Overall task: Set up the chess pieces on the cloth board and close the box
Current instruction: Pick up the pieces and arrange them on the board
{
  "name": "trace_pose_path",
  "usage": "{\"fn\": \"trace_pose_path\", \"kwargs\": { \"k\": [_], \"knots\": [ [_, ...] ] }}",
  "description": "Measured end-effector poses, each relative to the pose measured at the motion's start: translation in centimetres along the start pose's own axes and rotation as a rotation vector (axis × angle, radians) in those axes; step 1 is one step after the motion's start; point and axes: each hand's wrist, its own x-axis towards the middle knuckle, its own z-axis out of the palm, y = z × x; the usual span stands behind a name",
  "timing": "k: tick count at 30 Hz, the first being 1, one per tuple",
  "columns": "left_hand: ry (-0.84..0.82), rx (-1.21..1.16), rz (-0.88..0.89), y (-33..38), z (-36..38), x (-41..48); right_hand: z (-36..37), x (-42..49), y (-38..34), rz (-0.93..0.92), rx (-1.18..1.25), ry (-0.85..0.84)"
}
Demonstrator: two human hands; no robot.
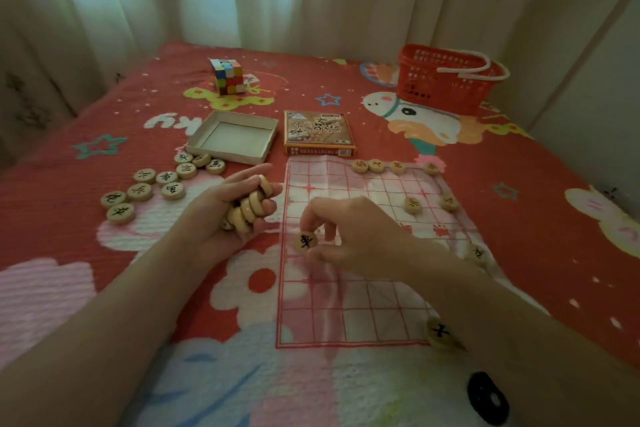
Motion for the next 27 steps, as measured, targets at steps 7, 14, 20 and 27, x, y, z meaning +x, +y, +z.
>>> {"fn": "trace_pose_path", "kwargs": {
  "k": [7,14,20,27],
  "knots": [
    [-0.079,0.056,-0.080,-0.3,-0.6,-0.3,2.8,1.8,-0.5,0.009,-0.086,0.007],
    [-0.071,0.015,-0.118,0.0,-0.7,-0.2,1.0,1.3,-0.3,0.054,-0.011,0.051],
    [-0.137,0.031,-0.144,-0.5,-0.4,-0.4,-0.2,2.4,-0.6,0.045,0.154,0.196],
    [-0.207,0.082,-0.085,-0.4,-0.2,-0.7,0.6,3.2,-1.0,0.017,0.239,0.260]
  ]
}}
